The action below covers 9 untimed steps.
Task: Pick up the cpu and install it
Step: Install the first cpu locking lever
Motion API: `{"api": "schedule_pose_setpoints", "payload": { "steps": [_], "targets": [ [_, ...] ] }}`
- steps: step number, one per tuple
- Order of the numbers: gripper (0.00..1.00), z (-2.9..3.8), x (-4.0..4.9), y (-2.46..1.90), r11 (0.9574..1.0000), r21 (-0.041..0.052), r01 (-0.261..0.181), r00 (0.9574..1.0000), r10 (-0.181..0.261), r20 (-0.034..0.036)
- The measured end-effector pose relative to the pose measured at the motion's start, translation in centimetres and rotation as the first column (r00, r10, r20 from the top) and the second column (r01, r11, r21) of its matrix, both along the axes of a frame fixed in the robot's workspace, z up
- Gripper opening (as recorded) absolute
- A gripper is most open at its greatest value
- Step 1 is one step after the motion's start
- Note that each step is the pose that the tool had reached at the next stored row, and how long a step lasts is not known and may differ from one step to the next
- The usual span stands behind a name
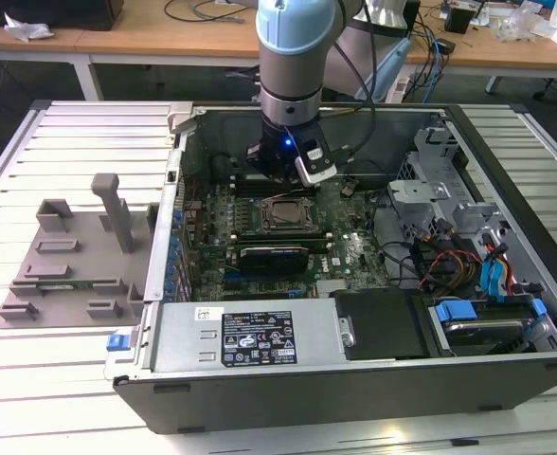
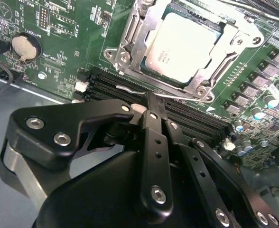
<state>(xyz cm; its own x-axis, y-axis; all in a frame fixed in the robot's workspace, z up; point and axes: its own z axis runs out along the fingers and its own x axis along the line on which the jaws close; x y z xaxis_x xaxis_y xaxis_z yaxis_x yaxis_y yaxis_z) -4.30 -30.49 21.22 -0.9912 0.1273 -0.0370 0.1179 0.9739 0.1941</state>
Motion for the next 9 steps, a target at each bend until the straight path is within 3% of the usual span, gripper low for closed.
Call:
{"api": "schedule_pose_setpoints", "payload": {
  "steps": [9],
  "targets": [
    [0.11,-0.18,0.1,0.0,0.9999,-0.0029,0.012,0.9999,-0.012,0.0002]
  ]
}}
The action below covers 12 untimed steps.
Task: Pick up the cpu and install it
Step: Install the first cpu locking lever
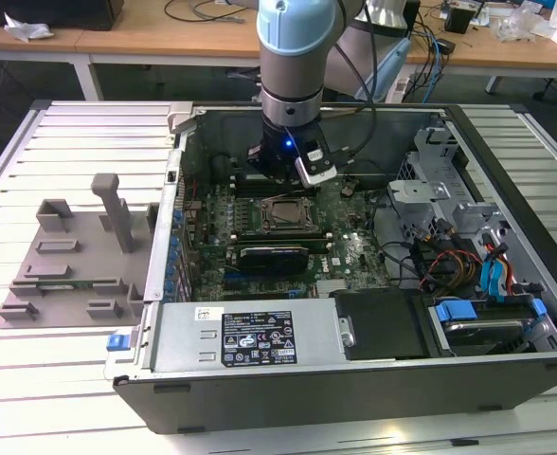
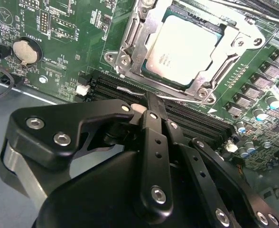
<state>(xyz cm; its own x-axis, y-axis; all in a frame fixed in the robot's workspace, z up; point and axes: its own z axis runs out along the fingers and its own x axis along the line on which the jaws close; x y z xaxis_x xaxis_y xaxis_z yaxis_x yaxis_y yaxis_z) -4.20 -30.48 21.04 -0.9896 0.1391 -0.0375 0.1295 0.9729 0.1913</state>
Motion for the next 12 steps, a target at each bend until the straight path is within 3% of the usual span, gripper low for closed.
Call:
{"api": "schedule_pose_setpoints", "payload": {
  "steps": [10,12],
  "targets": [
    [0.11,-0.96,0.07,-0.01,0.9995,-0.0191,0.024,0.9997,-0.024,-0.0001],
    [0.11,-1.17,0.11,0.0,0.9992,-0.0269,0.029,0.9996,-0.029,0.0003]
  ]
}}
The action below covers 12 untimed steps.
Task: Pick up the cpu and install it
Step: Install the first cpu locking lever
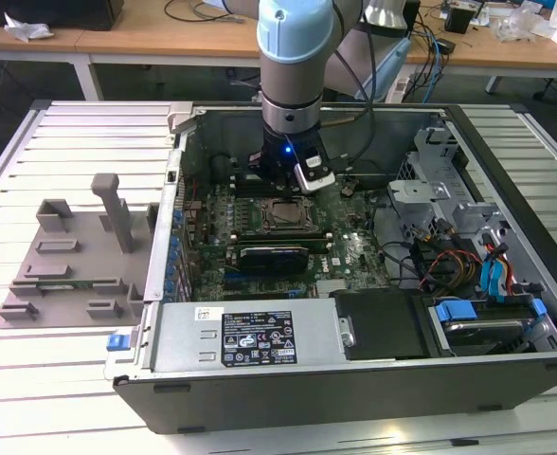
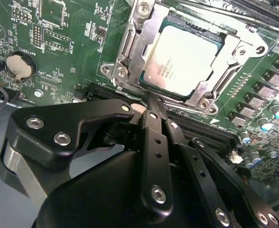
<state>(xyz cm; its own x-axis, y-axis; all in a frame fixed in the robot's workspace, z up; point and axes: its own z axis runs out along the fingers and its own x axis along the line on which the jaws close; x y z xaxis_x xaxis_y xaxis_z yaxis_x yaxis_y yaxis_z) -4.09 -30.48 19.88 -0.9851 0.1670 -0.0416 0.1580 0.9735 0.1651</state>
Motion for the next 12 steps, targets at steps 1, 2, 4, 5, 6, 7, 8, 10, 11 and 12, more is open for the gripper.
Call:
{"api": "schedule_pose_setpoints", "payload": {
  "steps": [1,2,4,5,6,7,8,10,11,12],
  "targets": [
    [0.11,0.0,0.0,-0.01,1.0,-0.0005,0.001,1.0,-0.001,0.0],
    [0.11,0.0,0.0,-0.01,1.0,-0.0004,0.001,1.0,-0.001,0.0001],
    [0.11,0.71,0.01,-0.01,1.0,-0.0003,0.001,1.0,-0.001,0.0],
    [0.11,0.93,0.01,-0.01,1.0,-0.0003,0.001,1.0,-0.001,0.0001],
    [0.11,0.93,0.01,0.0,1.0,-0.0002,0.001,1.0,-0.001,0.0002],
    [0.11,0.93,0.01,0.0,1.0,-0.0002,0.001,1.0,-0.001,0.0002],
    [0.11,0.93,0.01,0.0,1.0,-0.0002,0.001,1.0,-0.001,0.0002],
    [0.11,0.94,0.01,-0.01,1.0,-0.0003,0.001,1.0,-0.001,0.0001],
    [0.11,0.94,0.01,-0.01,1.0,-0.0003,0.001,1.0,-0.001,0.0001],
    [0.11,0.95,0.01,-0.01,1.0,-0.0004,0.001,1.0,-0.001,0.0]
  ]
}}
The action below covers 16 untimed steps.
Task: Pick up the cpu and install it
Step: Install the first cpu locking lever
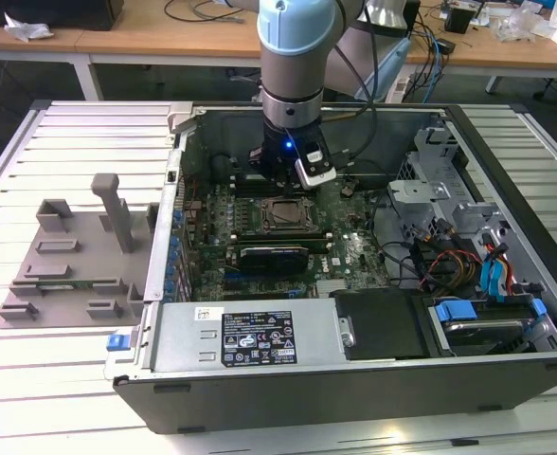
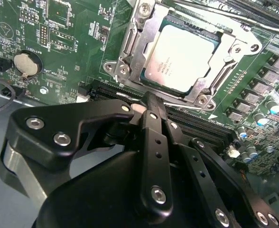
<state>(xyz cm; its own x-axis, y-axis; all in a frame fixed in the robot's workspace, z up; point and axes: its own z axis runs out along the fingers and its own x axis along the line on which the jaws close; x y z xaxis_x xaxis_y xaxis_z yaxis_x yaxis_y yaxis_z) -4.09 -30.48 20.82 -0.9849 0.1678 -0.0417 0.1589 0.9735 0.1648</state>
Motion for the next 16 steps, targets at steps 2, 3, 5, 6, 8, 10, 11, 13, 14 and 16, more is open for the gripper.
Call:
{"api": "schedule_pose_setpoints", "payload": {
  "steps": [2,3,5,6,8,10,11,13,14,16],
  "targets": [
    [0.11,0.23,0.0,0.0,1.0,0.0001,0.0,1.0,0.0,0.0],
    [0.11,0.41,0.0,0.0,1.0,0.0,0.0,1.0,0.0,0.0],
    [0.11,0.54,0.0,0.0,1.0,0.0,0.0,1.0,0.0,0.0001],
    [0.11,0.6,0.0,0.01,1.0,0.0001,0.0,1.0,0.0,0.0001],
    [0.11,0.66,0.0,0.04,1.0,0.0,0.0,1.0,0.0,0.0002],
    [0.11,0.66,0.0,0.2,1.0,0.0,0.0,1.0,0.0,0.0003],
    [0.11,0.66,-0.01,0.37,1.0,0.0,0.0,1.0,0.0,0.0003],
    [0.11,0.66,-0.01,0.49,1.0,-0.0001,0.0,1.0,0.0,0.0004],
    [0.11,0.66,-0.01,0.63,1.0,-0.0001,0.0,1.0,0.0,0.0004],
    [0.11,0.66,-0.01,0.79,1.0,0.0,0.0,1.0,0.0,0.0003]
  ]
}}
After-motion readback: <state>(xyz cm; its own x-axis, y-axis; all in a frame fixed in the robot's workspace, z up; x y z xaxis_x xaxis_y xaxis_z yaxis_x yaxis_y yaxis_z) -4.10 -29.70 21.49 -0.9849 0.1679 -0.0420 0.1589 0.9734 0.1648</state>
